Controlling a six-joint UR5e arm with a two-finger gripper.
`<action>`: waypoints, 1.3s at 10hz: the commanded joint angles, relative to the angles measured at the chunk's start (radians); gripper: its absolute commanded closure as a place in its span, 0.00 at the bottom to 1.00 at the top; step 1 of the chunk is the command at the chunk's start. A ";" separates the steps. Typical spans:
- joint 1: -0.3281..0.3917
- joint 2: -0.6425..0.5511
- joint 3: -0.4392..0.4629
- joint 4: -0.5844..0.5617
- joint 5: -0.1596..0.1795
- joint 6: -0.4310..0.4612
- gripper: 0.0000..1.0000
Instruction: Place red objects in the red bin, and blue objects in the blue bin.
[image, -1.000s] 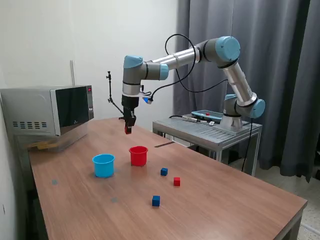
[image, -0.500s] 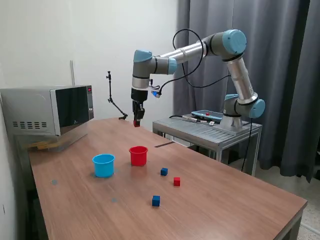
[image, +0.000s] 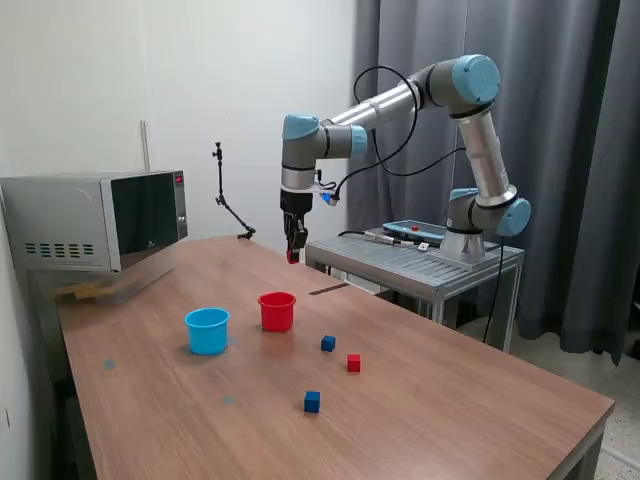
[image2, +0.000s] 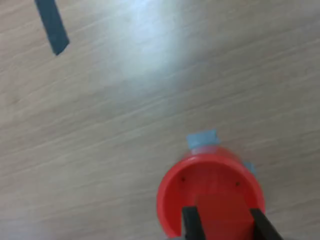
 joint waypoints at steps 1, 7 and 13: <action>0.033 -0.005 0.041 -0.025 0.004 0.018 1.00; 0.067 0.050 0.055 -0.097 0.030 0.021 1.00; 0.029 0.079 0.069 -0.133 0.030 0.020 1.00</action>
